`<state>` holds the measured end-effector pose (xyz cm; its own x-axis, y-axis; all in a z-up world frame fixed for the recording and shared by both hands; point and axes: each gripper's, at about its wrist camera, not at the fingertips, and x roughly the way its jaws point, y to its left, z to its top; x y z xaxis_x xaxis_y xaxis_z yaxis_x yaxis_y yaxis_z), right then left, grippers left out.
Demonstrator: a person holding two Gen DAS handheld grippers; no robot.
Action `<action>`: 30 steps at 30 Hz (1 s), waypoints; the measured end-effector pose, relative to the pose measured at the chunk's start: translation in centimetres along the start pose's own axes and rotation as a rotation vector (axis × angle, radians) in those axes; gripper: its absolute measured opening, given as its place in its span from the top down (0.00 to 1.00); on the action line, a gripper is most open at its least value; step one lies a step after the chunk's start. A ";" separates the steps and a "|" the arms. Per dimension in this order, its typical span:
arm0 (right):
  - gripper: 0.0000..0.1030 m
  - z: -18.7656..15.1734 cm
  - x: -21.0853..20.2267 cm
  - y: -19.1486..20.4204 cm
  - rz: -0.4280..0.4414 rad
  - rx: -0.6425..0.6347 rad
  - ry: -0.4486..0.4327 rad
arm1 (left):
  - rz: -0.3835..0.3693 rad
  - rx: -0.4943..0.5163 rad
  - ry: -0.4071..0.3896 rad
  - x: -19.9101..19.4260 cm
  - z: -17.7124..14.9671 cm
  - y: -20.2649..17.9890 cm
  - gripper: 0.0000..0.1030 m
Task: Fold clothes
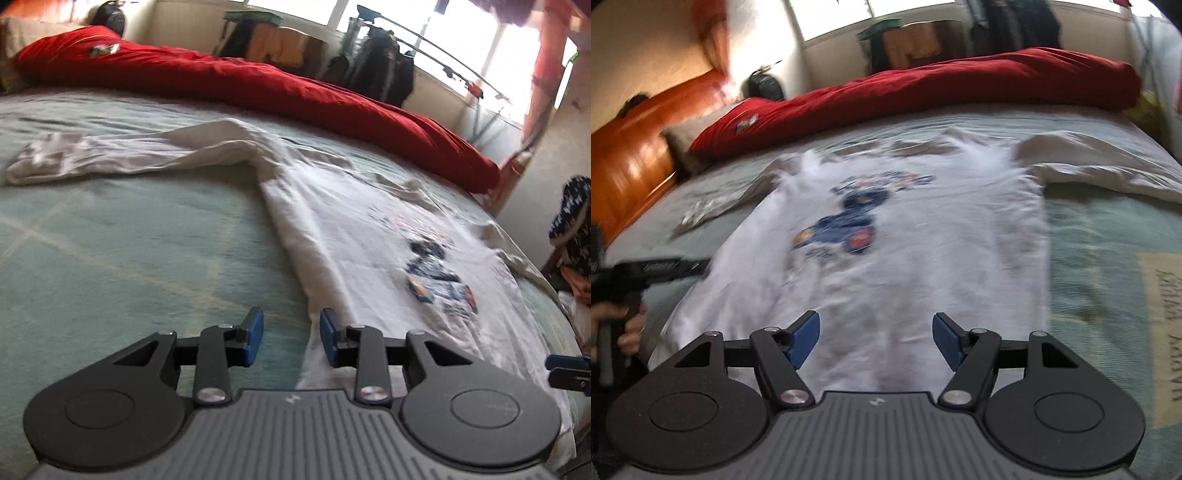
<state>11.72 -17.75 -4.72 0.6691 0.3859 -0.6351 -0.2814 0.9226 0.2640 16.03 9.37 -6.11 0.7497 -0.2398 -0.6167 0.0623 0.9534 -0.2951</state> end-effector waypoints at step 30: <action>0.26 -2.1 0.6 2.0 -0.060 -0.072 0.015 | 0.172 0.402 0.026 -2.8 -4.1 -6.2 1.00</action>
<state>10.13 -15.68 -6.15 0.6762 0.3290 -0.6592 -0.2900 0.9414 0.1724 10.86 3.43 -5.51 0.7551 -0.0710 -0.6518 0.1934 0.9740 0.1180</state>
